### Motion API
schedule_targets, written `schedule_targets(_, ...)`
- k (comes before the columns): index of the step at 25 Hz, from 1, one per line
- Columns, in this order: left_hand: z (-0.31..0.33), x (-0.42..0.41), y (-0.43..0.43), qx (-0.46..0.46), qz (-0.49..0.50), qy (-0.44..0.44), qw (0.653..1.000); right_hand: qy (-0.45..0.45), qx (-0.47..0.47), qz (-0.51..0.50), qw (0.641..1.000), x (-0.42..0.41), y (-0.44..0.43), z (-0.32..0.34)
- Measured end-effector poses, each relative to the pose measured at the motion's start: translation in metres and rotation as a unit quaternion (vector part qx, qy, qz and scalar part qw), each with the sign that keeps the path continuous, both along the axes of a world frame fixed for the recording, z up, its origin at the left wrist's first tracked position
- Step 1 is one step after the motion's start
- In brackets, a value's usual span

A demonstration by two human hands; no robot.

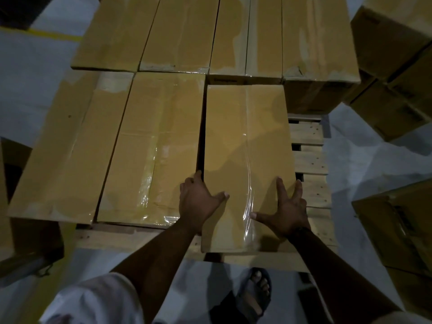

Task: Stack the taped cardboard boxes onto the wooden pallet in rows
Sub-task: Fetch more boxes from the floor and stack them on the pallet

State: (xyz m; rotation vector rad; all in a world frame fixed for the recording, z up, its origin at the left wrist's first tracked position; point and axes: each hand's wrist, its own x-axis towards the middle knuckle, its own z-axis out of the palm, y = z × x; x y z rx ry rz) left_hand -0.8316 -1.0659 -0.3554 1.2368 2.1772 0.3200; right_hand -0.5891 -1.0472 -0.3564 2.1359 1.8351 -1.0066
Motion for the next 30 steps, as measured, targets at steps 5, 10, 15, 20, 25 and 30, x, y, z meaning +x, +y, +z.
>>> schedule_targets(5,-0.003,-0.002,0.004,0.013,-0.044,0.008,0.999,0.028,0.053,0.029,0.998,0.016,0.001,0.000)
schedule_targets(10,0.004,-0.014,0.010,0.069,-0.061,0.042,0.995,0.047,0.092,0.023,0.994,0.013,0.013,0.003)
schedule_targets(15,0.002,-0.027,0.022,-0.019,-0.124,0.124,0.984,0.006,0.064,0.059,0.996,-0.011,0.023,-0.003)
schedule_targets(20,0.001,-0.025,0.000,-0.022,-0.194,0.137,0.971,-0.016,0.040,0.086,0.995,-0.014,0.026,-0.002)
schedule_targets(25,0.004,-0.031,-0.019,-0.102,-0.299,0.131,0.940,-0.046,-0.003,0.137,0.989,-0.019,0.021,0.006)
schedule_targets(30,0.003,-0.042,-0.033,-0.145,-0.396,0.144,0.895,-0.114,-0.058,0.225,0.966,-0.035,-0.017,0.010)
